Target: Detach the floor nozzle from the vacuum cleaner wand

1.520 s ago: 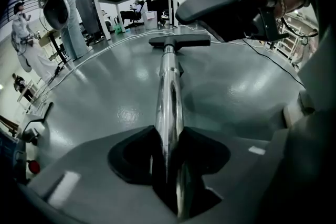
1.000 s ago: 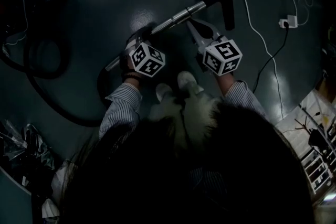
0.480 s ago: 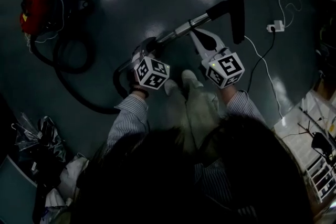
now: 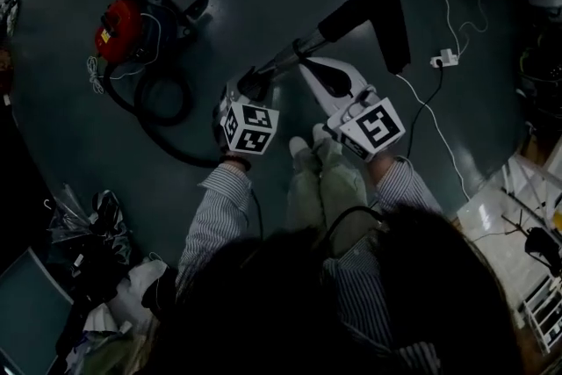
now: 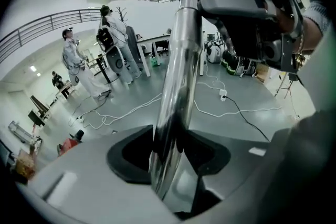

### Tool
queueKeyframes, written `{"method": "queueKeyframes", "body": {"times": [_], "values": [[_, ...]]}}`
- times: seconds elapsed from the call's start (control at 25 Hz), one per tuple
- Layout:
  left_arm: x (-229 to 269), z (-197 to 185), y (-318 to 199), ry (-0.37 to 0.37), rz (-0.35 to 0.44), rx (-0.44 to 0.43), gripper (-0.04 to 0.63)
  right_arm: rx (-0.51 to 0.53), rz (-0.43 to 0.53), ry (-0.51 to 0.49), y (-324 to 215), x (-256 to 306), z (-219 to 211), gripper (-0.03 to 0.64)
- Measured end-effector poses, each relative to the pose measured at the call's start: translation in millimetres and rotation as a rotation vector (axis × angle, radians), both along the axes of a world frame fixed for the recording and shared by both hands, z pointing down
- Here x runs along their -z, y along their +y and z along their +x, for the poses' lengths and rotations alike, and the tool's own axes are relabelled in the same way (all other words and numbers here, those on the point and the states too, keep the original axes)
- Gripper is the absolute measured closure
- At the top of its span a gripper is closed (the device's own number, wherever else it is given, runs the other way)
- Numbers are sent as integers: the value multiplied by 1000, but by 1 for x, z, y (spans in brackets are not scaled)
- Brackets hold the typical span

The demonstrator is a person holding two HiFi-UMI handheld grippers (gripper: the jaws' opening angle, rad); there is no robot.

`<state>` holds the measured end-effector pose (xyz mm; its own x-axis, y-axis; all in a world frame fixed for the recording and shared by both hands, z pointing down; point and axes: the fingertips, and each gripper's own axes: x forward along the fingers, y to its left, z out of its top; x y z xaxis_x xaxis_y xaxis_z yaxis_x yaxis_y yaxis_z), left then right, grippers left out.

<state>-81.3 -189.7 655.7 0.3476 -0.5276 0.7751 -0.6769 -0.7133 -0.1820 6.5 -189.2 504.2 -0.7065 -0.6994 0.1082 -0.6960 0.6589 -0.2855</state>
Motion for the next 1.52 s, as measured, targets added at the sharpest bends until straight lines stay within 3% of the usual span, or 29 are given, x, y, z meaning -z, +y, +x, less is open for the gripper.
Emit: {"method": "queueKeyframes", "body": {"times": [0.32,0.68,0.88,1.04,1.12,1.2,1.52], "values": [[161,-21,-6,57,130,88,408,80,184,-86,21,176,-25,615],[275,-49,4,162,270,231,405,121,308,-149,46,282,-29,614],[308,-58,15,226,329,275,402,123,354,-193,51,319,-35,611],[328,-58,26,274,376,307,399,127,405,-219,58,345,-38,533],[337,-59,31,300,397,324,397,139,410,-265,61,356,-35,459],[346,-59,35,322,418,332,396,153,426,-326,64,371,-32,427],[367,-62,48,492,438,340,390,284,541,-530,87,425,-36,417]]}}
